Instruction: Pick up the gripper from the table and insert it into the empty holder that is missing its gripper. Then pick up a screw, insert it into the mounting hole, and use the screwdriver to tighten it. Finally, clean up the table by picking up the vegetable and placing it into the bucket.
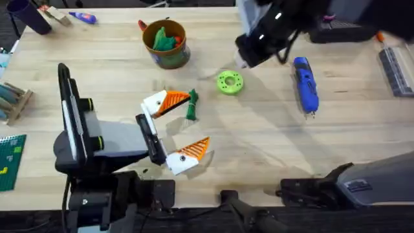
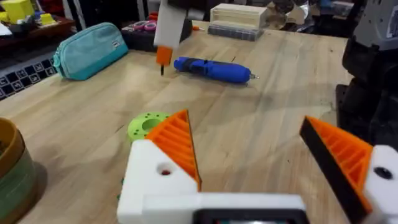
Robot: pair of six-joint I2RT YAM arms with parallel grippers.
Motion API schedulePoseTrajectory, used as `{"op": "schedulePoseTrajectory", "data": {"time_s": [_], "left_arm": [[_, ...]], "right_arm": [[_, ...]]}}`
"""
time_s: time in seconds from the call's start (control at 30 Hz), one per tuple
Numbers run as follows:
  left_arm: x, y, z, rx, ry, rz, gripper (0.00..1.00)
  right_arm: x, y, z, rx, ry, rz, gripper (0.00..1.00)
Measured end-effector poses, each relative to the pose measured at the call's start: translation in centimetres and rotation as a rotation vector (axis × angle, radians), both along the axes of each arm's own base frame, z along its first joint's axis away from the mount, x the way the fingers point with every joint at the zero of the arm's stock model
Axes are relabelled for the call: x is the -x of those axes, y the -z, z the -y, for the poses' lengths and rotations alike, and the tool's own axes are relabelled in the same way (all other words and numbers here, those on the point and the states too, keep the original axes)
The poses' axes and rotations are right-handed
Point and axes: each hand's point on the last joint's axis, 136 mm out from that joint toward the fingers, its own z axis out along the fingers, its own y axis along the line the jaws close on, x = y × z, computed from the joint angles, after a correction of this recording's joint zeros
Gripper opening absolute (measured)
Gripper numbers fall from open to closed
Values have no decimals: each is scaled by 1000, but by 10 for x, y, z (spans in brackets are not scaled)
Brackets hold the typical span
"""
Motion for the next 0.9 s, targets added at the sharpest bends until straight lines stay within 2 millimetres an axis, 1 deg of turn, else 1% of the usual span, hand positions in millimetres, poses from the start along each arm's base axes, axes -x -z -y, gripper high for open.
{"op": "schedulePoseTrajectory", "data": {"time_s": [0.1, 0.13, 0.27, 0.37, 0.43, 0.5, 0.73, 0.9], "left_arm": [[0, 0, 0, 0, 0, 0, 986], [0, 0, 0, 0, 0, 0, 986], [0, 0, 0, 0, 0, 0, 986], [0, 0, 0, 0, 0, 0, 986], [0, 0, 0, 0, 0, 0, 986], [0, 0, 0, 0, 0, 0, 986], [0, 0, 0, 0, 0, 0, 987], [0, 0, 0, 0, 0, 0, 988]], "right_arm": [[6, -33, 2, -4, -22, 20, 6], [15, -77, -6, -14, -90, 62, 5], [23, -118, -33, -59, -195, 154, 5], [34, -136, -56, -91, -271, 203, 5], [41, -141, -70, -111, -322, 219, 5], [49, -141, -83, -130, -375, 216, 5], [77, -124, -123, -147, -564, 154, 5], [93, -121, -145, -179, -687, 145, 5]]}}
